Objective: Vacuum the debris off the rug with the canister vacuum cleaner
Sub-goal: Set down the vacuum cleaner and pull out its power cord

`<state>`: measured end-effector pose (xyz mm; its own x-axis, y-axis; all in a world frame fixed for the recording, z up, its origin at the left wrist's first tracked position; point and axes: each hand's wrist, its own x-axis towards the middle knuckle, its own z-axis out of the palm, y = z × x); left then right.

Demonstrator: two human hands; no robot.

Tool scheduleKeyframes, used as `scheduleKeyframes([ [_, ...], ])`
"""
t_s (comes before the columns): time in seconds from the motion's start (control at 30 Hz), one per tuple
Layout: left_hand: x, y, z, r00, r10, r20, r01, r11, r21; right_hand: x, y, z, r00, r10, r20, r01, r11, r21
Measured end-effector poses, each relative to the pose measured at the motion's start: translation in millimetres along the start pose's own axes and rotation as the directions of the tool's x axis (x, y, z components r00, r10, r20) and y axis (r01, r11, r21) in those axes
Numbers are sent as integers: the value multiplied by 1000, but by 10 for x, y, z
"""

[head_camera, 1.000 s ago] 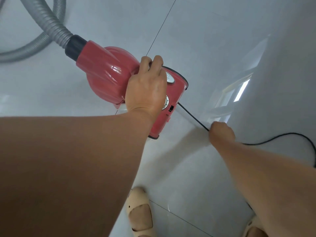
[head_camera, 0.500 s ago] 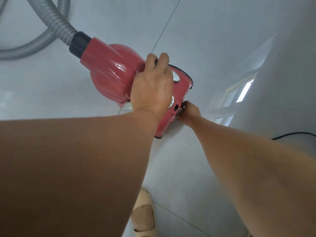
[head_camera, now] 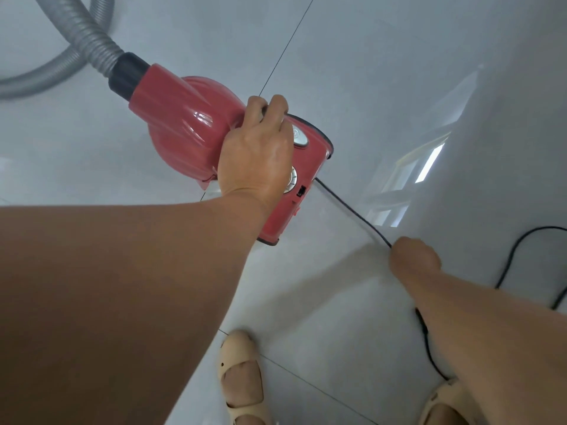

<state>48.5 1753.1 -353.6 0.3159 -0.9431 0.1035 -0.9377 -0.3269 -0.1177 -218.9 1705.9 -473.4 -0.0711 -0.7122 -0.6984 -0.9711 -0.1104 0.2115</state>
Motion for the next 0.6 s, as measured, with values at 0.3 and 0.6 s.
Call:
scheduleKeyframes([
  [0.3, 12, 0, 30, 999, 10, -34, -10, 1000, -5, 73, -1589, -482, 917, -397, 21, 317, 762, 565],
  [0.6, 7, 2, 34, 1000, 11, -28, -12, 1000, -11, 172, -418, -151, 996, -80, -49, 87, 981, 172],
])
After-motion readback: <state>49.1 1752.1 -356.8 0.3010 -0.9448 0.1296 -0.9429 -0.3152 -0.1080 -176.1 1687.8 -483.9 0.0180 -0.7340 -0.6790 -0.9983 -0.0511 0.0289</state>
